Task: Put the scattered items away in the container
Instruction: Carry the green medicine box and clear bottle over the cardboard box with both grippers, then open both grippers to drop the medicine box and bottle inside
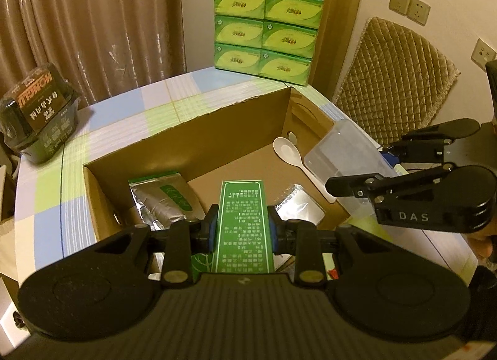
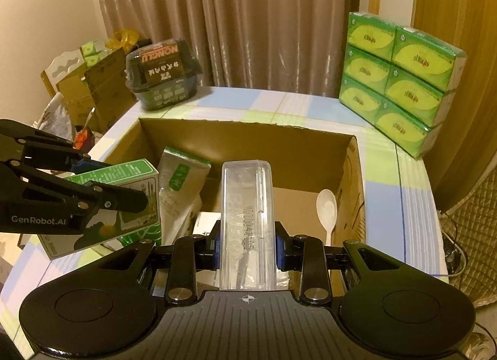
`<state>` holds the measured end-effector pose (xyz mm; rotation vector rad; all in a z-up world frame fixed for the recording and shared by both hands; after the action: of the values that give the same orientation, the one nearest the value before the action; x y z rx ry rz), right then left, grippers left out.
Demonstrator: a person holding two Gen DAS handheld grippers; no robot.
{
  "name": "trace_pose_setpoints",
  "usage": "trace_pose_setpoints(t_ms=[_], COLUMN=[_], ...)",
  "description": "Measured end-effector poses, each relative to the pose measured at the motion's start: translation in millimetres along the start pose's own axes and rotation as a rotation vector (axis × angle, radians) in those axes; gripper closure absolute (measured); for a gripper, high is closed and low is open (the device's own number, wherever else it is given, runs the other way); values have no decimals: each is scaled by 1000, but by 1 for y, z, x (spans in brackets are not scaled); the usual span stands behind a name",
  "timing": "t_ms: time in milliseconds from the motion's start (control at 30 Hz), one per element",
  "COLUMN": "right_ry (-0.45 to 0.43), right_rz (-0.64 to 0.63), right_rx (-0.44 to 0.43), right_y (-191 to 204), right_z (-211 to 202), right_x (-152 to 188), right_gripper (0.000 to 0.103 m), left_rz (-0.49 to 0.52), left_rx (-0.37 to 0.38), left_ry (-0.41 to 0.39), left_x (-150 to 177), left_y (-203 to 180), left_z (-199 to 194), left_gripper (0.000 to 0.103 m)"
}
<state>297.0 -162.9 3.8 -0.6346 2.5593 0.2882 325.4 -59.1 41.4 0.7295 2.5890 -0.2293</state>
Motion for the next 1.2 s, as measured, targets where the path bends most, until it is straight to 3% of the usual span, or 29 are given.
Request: trace_pose_setpoints(t_ms=[400, 633, 1200], right_ry=[16, 17, 30], right_rz=[16, 20, 18], right_rx=[-1, -3, -12], right_y=[-7, -8, 0], right_z=[19, 22, 27], right_x=[-7, -9, -6], right_gripper=[75, 75, 75], left_rz=[-38, -109, -127], left_rx=[20, 22, 11], left_ry=[-10, -64, -32], left_x=[-14, -19, 9], left_y=[10, 20, 29], left_z=[21, 20, 24], left_gripper=[78, 78, 70])
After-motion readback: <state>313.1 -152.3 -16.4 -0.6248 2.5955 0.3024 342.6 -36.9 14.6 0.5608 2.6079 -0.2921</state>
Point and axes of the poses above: each gripper's, at about its wrist camera, not at the fingertips, and z roughly the way its jaws point, y to its left, x to its underside, the point moved 1 cm from there along z, roughly the way its jaws point, and after that the axes turned 13 degrees about y, right-handed, at the moved point
